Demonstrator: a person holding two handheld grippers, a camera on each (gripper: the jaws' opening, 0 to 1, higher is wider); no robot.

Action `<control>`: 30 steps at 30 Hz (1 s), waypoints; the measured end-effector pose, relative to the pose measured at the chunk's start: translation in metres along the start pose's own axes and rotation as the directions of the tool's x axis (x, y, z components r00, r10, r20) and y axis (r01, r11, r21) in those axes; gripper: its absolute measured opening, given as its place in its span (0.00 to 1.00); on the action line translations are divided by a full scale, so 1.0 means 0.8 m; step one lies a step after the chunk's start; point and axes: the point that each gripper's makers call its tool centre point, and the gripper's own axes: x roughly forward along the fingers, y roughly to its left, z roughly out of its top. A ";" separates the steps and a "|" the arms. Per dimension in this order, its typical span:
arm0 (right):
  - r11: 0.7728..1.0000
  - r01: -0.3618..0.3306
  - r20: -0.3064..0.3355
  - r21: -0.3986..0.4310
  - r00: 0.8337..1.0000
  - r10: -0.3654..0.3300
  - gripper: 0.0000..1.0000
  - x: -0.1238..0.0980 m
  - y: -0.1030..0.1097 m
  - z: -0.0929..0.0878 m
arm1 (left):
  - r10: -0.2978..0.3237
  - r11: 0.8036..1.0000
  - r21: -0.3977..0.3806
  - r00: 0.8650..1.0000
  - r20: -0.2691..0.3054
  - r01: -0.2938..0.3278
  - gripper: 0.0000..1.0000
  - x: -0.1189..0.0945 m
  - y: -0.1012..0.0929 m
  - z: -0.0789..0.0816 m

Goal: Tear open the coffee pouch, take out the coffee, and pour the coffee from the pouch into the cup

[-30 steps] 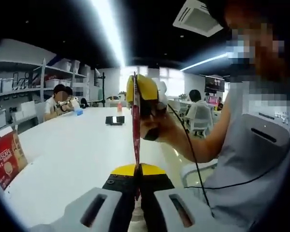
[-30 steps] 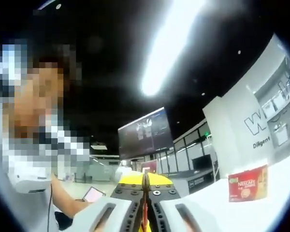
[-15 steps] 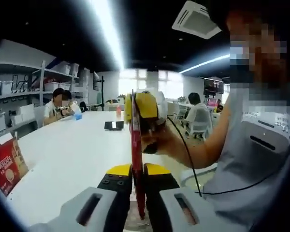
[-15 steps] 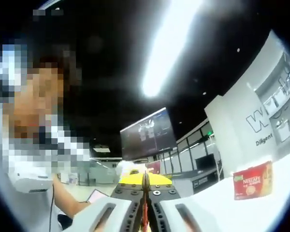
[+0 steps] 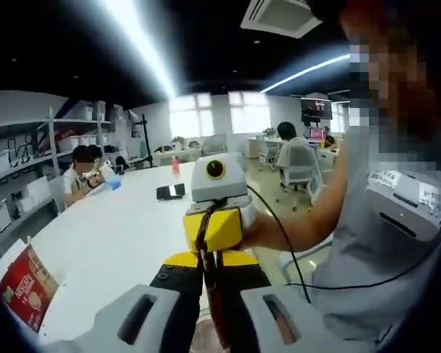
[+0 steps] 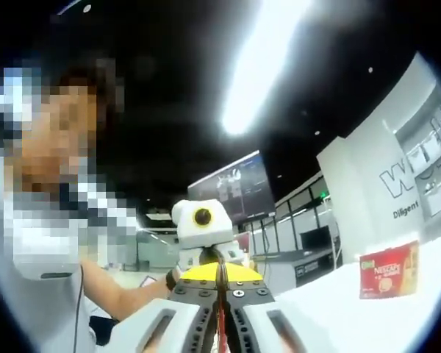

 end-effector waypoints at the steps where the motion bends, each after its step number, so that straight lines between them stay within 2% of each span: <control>1: 1.000 -0.003 -0.006 -0.003 1.000 0.003 0.01 0.001 0.002 -0.002 | -0.001 1.000 -0.001 1.000 -0.006 0.001 0.06 0.000 0.000 -0.002; 4: 1.000 -0.007 -0.022 -0.014 1.000 0.006 0.01 0.000 0.003 -0.004 | -0.003 1.000 -0.006 1.000 -0.015 0.003 0.04 -0.002 -0.001 -0.006; 7: 0.999 -0.004 -0.052 -0.039 0.999 0.002 0.00 0.000 0.003 -0.009 | -0.010 0.998 -0.055 1.000 -0.027 0.009 0.04 -0.003 0.000 -0.012; 9: 0.999 -0.009 -0.051 -0.035 0.999 0.007 0.00 0.000 0.003 -0.009 | -0.026 0.996 -0.088 1.000 -0.015 0.024 0.04 -0.005 -0.001 -0.013; 15: 1.000 -0.011 -0.032 -0.003 0.999 0.011 0.00 -0.004 0.000 -0.007 | -0.024 0.994 -0.103 1.000 -0.001 0.024 0.04 -0.003 -0.001 -0.014; 25: 1.000 0.008 -0.005 -0.009 1.000 -0.008 0.00 -0.014 -0.005 0.007 | -0.030 0.991 -0.132 0.997 -0.065 0.021 0.04 -0.005 -0.001 -0.053; 30: 1.000 0.015 0.003 -0.015 1.000 -0.015 0.00 -0.016 -0.007 0.014 | -0.035 0.987 -0.158 0.998 -0.061 0.025 0.04 -0.005 -0.004 -0.069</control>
